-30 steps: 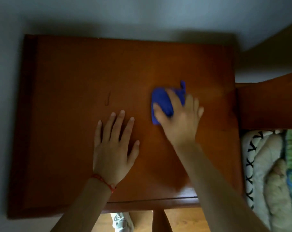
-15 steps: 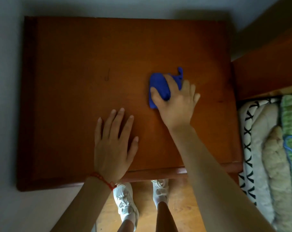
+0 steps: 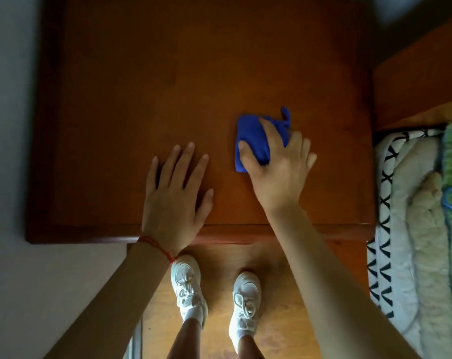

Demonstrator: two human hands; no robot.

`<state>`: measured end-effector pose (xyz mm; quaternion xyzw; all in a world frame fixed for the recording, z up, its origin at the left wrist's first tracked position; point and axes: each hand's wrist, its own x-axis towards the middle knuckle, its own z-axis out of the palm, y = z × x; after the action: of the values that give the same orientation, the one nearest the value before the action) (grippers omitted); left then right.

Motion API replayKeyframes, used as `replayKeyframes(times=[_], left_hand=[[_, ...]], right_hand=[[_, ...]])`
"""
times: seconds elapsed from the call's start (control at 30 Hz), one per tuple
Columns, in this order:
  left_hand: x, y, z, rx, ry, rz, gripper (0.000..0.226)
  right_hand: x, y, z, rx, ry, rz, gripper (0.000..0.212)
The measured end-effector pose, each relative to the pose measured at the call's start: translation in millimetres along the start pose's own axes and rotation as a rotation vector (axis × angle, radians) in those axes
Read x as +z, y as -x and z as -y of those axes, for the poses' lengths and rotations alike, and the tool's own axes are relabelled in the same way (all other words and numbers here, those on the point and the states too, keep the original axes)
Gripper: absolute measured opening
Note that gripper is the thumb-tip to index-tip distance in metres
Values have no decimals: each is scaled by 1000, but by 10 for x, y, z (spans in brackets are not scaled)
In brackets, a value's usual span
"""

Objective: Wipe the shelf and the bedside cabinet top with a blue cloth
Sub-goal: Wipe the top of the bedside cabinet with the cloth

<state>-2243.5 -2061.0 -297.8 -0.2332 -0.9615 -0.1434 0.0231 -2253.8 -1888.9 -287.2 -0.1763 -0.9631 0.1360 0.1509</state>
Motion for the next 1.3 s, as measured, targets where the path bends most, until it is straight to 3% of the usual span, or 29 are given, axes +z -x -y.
replayKeyframes(times=[0.17,0.37,0.67,0.87,1.03,1.1,1.2,1.3], left_hand=[[16,28,-7,-18,8,-46,51],[-51,224,131,-80,-29,-106,49],[-48,444,283,-99,-68,-83,51],[-29,457,306,-87,-52,-117,50],[-22,448,299,-85,-56,-120,49],[-28,449,302,-84,-37,-114,49],[-64,450,338,-73,11,-93,49],[-92,432,385,-44,21,-71,48]], right_hand=[[-306,840,-147,-12,-51,93,46],[-43,367,109,9,-45,12,49],[-237,977,108,58,-67,62,49],[-178,944,199,-142,-26,83,48],[-198,1036,321,62,-66,63,50],[-135,1045,480,-28,-56,99,48],[-142,918,456,-167,-54,121,48],[-16,450,406,-56,-19,45,53]])
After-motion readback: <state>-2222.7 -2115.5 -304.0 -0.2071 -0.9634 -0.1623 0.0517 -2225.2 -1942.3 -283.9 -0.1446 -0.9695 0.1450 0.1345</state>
